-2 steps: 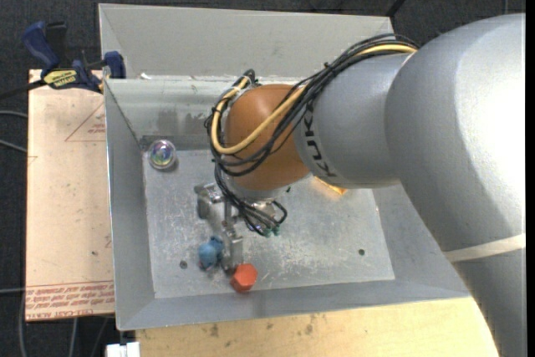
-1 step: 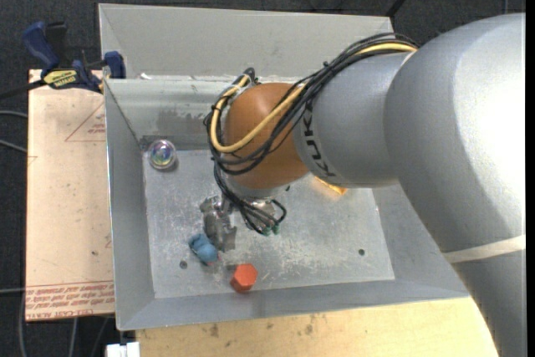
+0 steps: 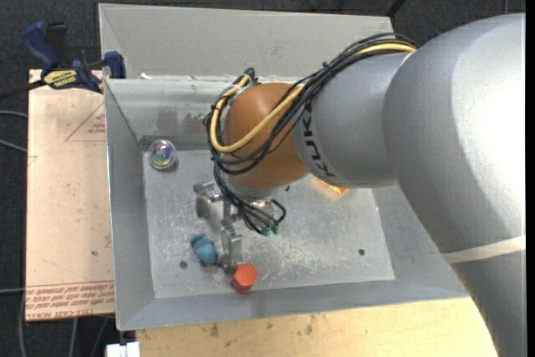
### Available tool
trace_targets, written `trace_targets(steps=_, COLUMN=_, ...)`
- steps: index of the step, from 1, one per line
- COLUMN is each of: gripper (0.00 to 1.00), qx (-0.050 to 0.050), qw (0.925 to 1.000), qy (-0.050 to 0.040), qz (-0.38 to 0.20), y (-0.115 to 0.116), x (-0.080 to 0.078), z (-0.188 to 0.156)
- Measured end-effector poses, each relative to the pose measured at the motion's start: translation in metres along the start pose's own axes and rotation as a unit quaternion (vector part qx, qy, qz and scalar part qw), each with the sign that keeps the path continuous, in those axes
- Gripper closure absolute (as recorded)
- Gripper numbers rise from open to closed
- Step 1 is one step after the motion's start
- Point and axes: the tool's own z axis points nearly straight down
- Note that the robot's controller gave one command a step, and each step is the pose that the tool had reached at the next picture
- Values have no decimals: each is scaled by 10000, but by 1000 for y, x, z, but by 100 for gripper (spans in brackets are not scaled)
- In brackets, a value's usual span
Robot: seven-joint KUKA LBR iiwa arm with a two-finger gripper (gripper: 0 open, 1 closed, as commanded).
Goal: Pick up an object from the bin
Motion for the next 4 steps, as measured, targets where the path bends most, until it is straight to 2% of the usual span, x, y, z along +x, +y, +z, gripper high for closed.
trace_targets(steps=1, gripper=0, qx=-2, qw=9991, qy=18, qz=-428, y=33, x=37, z=1)
trace_targets(steps=2, gripper=100, qx=0, qw=9992, qy=7, qz=-412, y=31, x=36, z=0)
trace_targets(steps=3, gripper=100, qx=2, qw=9976, qy=-54, qz=-690, y=64, x=35, z=-216)
trace_targets(steps=4, gripper=100, qx=10, qw=9962, qy=44, qz=-867, y=-1, x=36, z=-112)
